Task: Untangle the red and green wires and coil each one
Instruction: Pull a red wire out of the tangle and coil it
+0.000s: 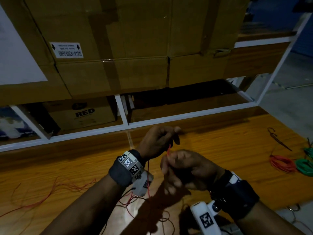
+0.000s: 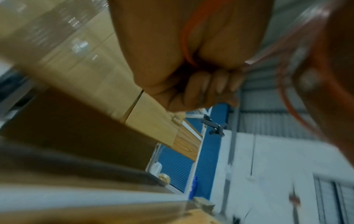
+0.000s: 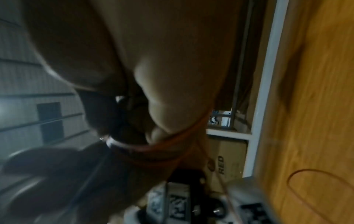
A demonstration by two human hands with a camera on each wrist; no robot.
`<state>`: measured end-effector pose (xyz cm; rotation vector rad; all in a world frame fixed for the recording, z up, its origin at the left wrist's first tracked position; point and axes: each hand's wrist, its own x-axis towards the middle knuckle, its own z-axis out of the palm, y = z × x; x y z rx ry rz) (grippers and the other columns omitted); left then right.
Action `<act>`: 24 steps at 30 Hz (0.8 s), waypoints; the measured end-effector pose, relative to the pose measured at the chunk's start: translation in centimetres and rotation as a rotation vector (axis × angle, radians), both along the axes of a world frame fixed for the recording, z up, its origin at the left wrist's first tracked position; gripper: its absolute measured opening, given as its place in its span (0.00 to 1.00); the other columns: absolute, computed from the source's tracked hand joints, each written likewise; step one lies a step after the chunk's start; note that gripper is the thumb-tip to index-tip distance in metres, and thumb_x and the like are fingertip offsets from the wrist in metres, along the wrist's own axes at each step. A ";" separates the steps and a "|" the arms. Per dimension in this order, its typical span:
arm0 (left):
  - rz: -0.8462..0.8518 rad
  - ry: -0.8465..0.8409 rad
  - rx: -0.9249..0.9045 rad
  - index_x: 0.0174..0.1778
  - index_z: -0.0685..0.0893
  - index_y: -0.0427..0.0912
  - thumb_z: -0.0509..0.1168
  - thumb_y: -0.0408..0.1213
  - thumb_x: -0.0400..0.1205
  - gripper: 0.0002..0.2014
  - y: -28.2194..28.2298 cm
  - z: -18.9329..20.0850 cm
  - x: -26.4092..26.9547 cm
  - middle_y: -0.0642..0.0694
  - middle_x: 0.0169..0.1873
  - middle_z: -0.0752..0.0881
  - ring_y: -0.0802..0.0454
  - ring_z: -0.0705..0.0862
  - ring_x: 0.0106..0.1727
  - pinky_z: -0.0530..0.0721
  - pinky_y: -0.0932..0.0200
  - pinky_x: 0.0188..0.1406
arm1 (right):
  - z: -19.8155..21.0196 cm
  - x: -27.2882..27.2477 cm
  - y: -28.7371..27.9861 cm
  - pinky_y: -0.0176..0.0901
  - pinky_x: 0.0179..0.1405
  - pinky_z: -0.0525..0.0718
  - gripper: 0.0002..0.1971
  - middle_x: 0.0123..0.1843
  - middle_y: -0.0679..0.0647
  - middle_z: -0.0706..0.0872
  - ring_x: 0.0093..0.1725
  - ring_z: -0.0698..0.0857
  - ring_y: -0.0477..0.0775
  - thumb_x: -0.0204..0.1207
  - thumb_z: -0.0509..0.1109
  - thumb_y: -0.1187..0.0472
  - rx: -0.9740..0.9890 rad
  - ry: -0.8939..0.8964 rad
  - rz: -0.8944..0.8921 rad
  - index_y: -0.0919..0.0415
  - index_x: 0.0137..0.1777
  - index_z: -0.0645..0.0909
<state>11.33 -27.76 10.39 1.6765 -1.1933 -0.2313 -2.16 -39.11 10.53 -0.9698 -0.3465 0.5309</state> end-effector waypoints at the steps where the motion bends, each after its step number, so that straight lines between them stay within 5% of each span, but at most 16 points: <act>1: 0.061 0.083 -0.025 0.39 0.89 0.35 0.61 0.37 0.92 0.19 -0.2 -0.4 -0.2 0.56 0.26 0.84 0.65 0.83 0.30 0.81 0.67 0.35 | 0.7 0.2 0.3 0.52 0.52 0.88 0.14 0.36 0.55 0.88 0.42 0.91 0.55 0.85 0.69 0.52 0.066 -0.024 -0.082 0.66 0.55 0.84; 3: 0.167 0.313 -0.072 0.46 0.88 0.49 0.69 0.46 0.81 0.06 -0.3 -1.2 -1.1 0.53 0.38 0.86 0.60 0.85 0.44 0.88 0.55 0.54 | 1.9 0.9 0.6 0.52 0.57 0.89 0.13 0.41 0.58 0.90 0.49 0.91 0.58 0.85 0.69 0.53 0.236 -0.046 -0.268 0.64 0.55 0.86; 4: 0.187 0.306 -0.094 0.51 0.87 0.54 0.72 0.47 0.76 0.09 -0.2 -1.9 -1.4 0.52 0.42 0.87 0.59 0.84 0.46 0.88 0.53 0.55 | 2.6 1.3 0.6 0.52 0.59 0.89 0.13 0.44 0.59 0.91 0.53 0.91 0.59 0.86 0.66 0.54 0.317 -0.038 -0.373 0.64 0.55 0.86; 6: 0.118 0.239 -0.072 0.51 0.86 0.49 0.71 0.37 0.83 0.03 -0.6 -3.9 -2.4 0.43 0.34 0.83 0.62 0.76 0.32 0.82 0.63 0.32 | 3.7 2.4 -0.1 0.53 0.62 0.89 0.16 0.51 0.62 0.92 0.59 0.91 0.60 0.89 0.57 0.56 0.409 -0.044 -0.602 0.65 0.55 0.85; 8: 0.037 0.325 0.048 0.46 0.83 0.36 0.66 0.38 0.89 0.10 -0.9 -4.9 -3.5 0.42 0.22 0.75 0.54 0.70 0.20 0.70 0.60 0.21 | 4.4 3.6 -1.3 0.55 0.70 0.84 0.15 0.58 0.62 0.92 0.63 0.90 0.60 0.90 0.55 0.57 0.362 -0.118 -0.839 0.64 0.59 0.81; 10: -0.061 0.283 0.248 0.51 0.86 0.39 0.69 0.43 0.88 0.09 -0.8 -5.8 -4.2 0.45 0.23 0.84 0.46 0.79 0.21 0.77 0.52 0.21 | 3.8 4.7 -2.9 0.54 0.72 0.83 0.13 0.59 0.62 0.92 0.66 0.89 0.58 0.91 0.55 0.58 0.121 -0.222 -1.081 0.64 0.61 0.80; 13: -0.115 0.148 0.383 0.54 0.88 0.47 0.68 0.49 0.88 0.10 0.6 -6.1 -5.1 0.44 0.31 0.91 0.44 0.88 0.31 0.88 0.42 0.34 | 0.9 5.2 -5.7 0.51 0.65 0.86 0.15 0.54 0.52 0.93 0.61 0.90 0.49 0.93 0.55 0.60 -0.821 -0.486 -1.396 0.57 0.57 0.85; 15: -0.032 0.129 0.331 0.52 0.89 0.48 0.66 0.51 0.88 0.12 1.5 -5.8 -4.7 0.47 0.29 0.89 0.48 0.87 0.29 0.87 0.46 0.33 | -1.0 4.6 -7.0 0.54 0.56 0.87 0.15 0.49 0.47 0.91 0.53 0.88 0.45 0.93 0.57 0.60 -1.372 -0.576 -1.261 0.51 0.53 0.86; 16: 0.023 0.105 0.309 0.52 0.90 0.49 0.65 0.51 0.89 0.12 1.9 -5.7 -4.3 0.47 0.28 0.88 0.52 0.85 0.28 0.85 0.49 0.32 | -1.8 4.0 -7.3 0.56 0.54 0.87 0.15 0.47 0.45 0.90 0.50 0.88 0.45 0.92 0.58 0.60 -1.452 -0.559 -1.147 0.50 0.51 0.86; 20: 0.160 -0.017 0.325 0.50 0.91 0.50 0.65 0.53 0.88 0.13 2.8 -5.1 -2.6 0.49 0.28 0.86 0.56 0.82 0.27 0.81 0.50 0.30 | -3.4 2.3 -5.6 0.54 0.59 0.85 0.15 0.44 0.41 0.91 0.49 0.88 0.39 0.92 0.59 0.53 -1.348 -0.384 -0.816 0.50 0.50 0.87; 24: 0.253 -0.151 0.375 0.48 0.90 0.52 0.64 0.52 0.89 0.13 2.5 -5.1 -1.9 0.51 0.30 0.87 0.53 0.82 0.29 0.83 0.40 0.30 | -4.1 2.6 -3.9 0.51 0.58 0.85 0.16 0.51 0.45 0.90 0.53 0.87 0.43 0.91 0.59 0.49 -1.383 -0.350 -0.748 0.50 0.53 0.88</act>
